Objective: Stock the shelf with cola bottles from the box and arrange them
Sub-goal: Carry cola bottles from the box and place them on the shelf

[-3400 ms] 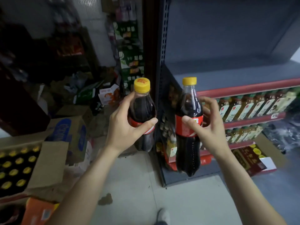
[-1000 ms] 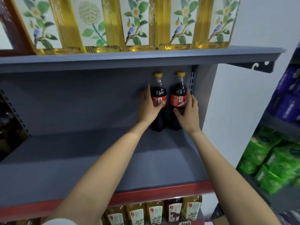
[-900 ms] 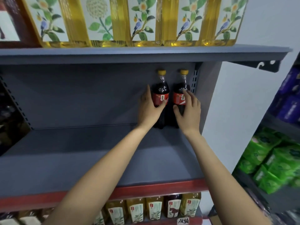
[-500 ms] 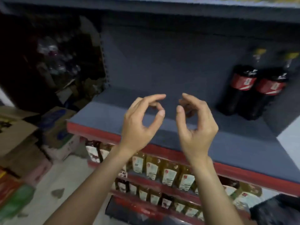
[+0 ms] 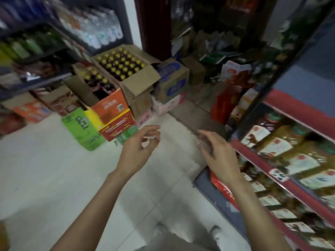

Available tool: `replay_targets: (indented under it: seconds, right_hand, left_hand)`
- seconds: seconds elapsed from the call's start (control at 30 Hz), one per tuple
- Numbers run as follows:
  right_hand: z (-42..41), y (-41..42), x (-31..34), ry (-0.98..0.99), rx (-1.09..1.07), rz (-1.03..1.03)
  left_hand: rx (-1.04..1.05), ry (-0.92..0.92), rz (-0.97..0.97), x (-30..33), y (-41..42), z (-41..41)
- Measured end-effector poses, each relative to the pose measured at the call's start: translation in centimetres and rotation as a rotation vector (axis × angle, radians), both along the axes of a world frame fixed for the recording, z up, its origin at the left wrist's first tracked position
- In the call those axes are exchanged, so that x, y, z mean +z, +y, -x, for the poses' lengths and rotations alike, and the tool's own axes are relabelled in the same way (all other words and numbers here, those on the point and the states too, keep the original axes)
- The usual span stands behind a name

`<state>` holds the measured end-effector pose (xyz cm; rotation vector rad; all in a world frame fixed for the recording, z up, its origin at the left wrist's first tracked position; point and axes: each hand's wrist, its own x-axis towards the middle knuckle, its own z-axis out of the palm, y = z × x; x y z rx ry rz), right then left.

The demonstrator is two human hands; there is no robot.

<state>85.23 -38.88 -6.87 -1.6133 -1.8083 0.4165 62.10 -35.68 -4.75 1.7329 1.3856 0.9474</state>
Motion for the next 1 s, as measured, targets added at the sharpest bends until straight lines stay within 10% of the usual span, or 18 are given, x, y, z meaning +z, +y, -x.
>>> replay_targets:
  seconds: [0.43,0.63,1.0]
  right_hand:
    - [19.7,23.2,-7.1,-0.202,0.273,0.317]
    - [28.3,37.7,-9.0,-0.039,0.312,0.263]
    - [42.3,57.0,-15.0,0.068,0.134,0.341]
  left_hand:
    - [0.285,0.249,0.139,-6.3,18.4,19.8]
    - [0.237,0.177,0.013,-9.6,30.8,28.4]
    - [0.339,0.489,0.343,-15.5,52.2,42.2]
